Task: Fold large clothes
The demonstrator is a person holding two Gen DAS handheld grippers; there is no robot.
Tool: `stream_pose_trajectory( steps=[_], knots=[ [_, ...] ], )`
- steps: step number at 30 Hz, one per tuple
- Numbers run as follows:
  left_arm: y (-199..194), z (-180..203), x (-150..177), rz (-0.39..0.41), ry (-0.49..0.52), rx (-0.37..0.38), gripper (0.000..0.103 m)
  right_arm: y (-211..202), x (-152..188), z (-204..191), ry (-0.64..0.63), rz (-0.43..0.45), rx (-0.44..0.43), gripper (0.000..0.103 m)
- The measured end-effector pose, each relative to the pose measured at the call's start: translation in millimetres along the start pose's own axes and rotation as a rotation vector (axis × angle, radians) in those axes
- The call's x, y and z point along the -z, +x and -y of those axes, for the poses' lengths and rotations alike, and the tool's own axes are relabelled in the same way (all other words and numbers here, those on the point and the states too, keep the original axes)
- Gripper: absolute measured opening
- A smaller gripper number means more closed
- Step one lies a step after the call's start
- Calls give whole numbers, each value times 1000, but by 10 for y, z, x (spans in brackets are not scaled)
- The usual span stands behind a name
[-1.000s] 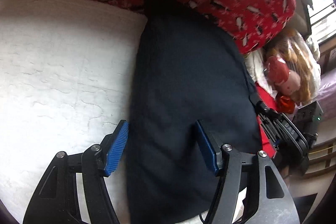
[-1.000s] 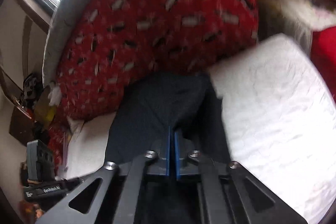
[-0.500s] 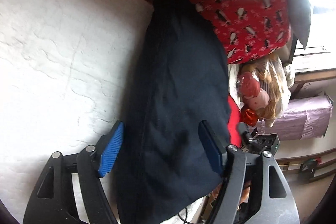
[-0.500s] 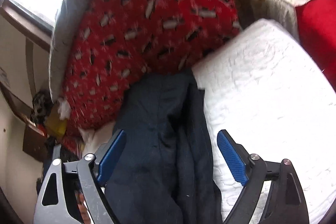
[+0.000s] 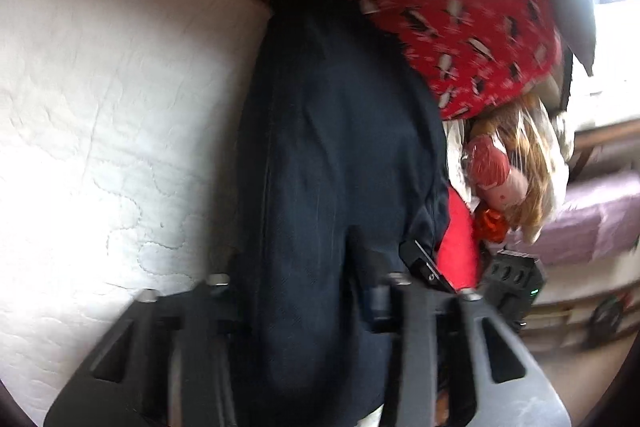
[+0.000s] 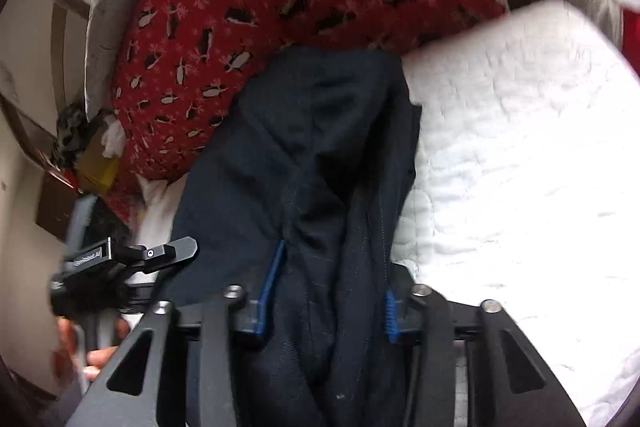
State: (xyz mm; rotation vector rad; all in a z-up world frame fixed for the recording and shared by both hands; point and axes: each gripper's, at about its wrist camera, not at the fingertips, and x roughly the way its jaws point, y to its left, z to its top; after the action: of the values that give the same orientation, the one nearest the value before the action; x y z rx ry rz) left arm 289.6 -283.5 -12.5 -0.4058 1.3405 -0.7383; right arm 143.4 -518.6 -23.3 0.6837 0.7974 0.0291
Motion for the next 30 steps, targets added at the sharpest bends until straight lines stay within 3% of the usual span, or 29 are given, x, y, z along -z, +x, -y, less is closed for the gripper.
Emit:
stream_pose_trajectory(
  steps=[2,7,15,21,24,26,30],
  knots=[
    [-69,90,42,22,31,-12,22,-70,36,-134,-38,31,42,26],
    [-461,193,184,76,99,-25,22,-317,138,-475,-86,86,77,21],
    [-1260,-19,764,113,140,-96,22,-628,673,-1164,-115,101,20,20],
    [-1702,-497,1436,102,112,-136,23,-632,1333,-1516,-69,67,-64,20],
    [-1642,-873,1773,41,54,-161,33,-568,1759,-1496,-18,44,-90,20],
    [-1526,-1108,1887,-8,7,-195,50,-401,2068,-1371,40,-11,-56,25],
    [-1758,-1311,1963,2,-76,-136,54,-440,2236,-1250,130,-22,-46,33]
  ],
)
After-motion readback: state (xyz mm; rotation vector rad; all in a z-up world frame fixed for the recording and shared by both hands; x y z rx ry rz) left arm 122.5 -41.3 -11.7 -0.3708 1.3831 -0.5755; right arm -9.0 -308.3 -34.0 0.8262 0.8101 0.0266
